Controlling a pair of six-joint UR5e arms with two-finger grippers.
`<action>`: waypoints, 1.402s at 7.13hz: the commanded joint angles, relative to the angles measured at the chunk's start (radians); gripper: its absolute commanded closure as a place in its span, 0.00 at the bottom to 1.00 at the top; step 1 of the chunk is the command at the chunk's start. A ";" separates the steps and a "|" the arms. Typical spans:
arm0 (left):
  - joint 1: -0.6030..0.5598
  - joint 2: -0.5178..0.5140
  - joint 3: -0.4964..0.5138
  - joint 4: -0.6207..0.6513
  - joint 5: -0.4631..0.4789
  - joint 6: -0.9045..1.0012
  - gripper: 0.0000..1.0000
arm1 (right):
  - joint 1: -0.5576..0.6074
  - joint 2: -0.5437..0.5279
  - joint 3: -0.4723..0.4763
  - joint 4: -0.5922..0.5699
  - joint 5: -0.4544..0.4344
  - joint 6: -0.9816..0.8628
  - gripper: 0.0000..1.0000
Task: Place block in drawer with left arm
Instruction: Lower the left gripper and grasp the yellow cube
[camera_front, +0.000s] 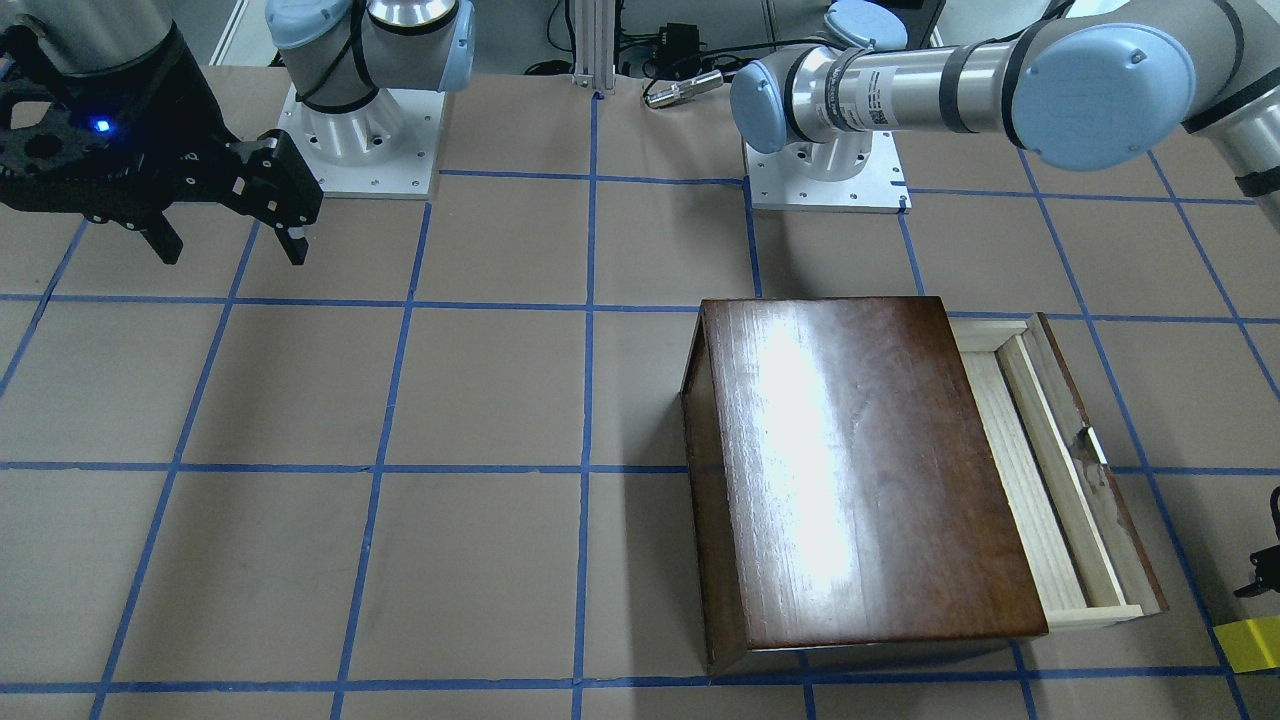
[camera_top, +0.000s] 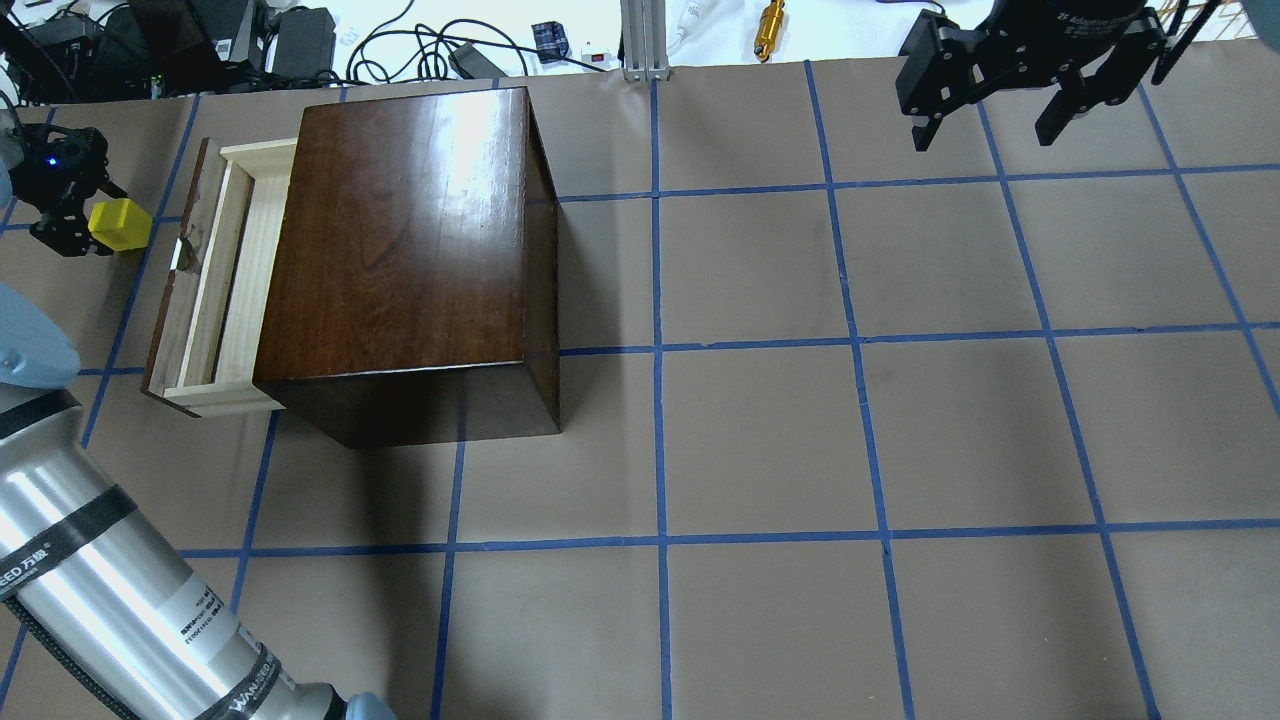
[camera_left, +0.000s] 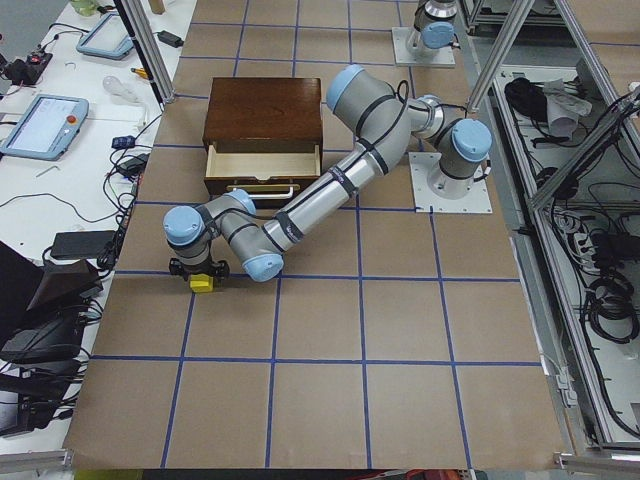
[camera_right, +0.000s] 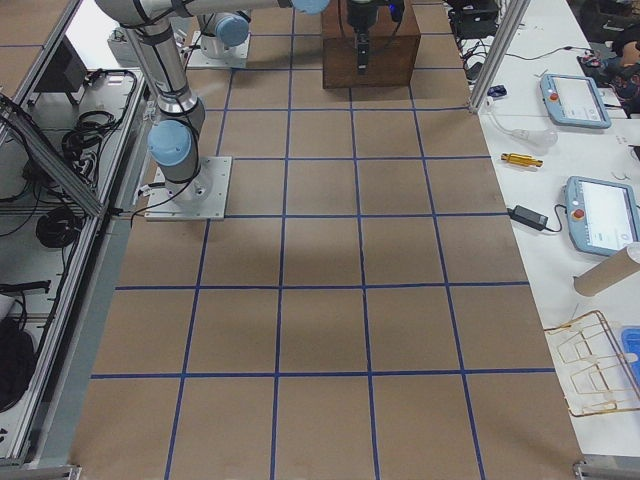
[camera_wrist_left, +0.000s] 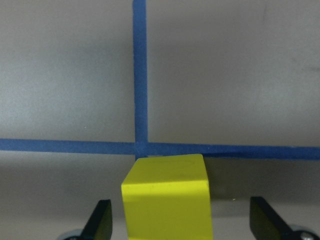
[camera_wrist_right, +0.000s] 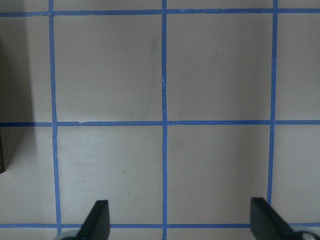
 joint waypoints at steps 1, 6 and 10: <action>0.001 -0.017 0.017 0.000 -0.002 -0.005 0.07 | 0.000 0.000 0.000 0.000 0.000 0.000 0.00; 0.000 -0.011 0.019 0.002 0.000 -0.014 0.91 | 0.000 0.000 0.000 0.000 0.000 0.000 0.00; 0.000 0.000 0.023 0.000 0.000 0.007 1.00 | 0.000 -0.001 0.000 0.000 0.002 0.000 0.00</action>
